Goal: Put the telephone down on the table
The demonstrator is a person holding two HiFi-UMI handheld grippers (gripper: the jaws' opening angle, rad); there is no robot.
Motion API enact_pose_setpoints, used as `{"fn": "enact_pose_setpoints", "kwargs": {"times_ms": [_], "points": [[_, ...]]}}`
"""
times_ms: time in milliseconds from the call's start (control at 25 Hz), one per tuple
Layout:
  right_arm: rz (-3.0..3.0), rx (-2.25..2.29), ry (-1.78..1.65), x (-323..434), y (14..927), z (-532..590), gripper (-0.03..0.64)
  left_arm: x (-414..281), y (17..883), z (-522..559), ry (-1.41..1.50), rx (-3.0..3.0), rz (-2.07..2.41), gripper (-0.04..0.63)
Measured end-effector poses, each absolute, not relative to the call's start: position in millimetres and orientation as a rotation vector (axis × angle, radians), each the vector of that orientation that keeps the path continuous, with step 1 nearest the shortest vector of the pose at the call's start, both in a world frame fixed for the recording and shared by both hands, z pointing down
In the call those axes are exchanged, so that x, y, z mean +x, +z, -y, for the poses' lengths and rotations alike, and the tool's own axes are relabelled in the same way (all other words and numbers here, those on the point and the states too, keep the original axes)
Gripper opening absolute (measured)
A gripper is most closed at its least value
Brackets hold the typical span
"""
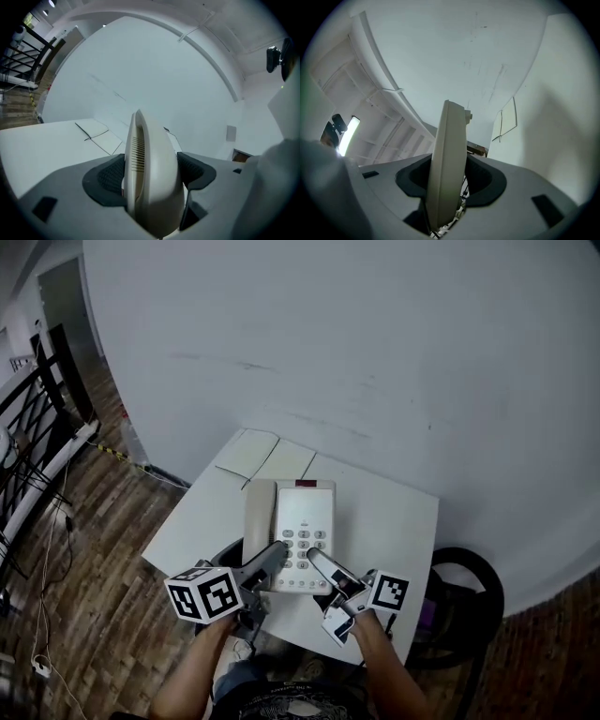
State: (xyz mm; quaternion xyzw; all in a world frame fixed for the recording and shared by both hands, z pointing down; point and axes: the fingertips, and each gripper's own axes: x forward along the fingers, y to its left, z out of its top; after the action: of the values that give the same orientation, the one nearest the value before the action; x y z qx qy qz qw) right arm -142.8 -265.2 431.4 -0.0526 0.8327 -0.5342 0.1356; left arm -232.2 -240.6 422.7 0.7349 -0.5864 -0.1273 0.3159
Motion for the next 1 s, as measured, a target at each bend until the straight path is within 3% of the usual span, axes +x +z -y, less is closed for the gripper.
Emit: {"fn": "enact_pose_setpoints", "kwargs": {"times_ms": [1000], "points": [[-2.172, -0.713, -1.639, -155.3, 559.9, 367.7, 0.184, -247.6, 554.5, 373.6, -0.042, 1.932, 1.096, 0.351]]}}
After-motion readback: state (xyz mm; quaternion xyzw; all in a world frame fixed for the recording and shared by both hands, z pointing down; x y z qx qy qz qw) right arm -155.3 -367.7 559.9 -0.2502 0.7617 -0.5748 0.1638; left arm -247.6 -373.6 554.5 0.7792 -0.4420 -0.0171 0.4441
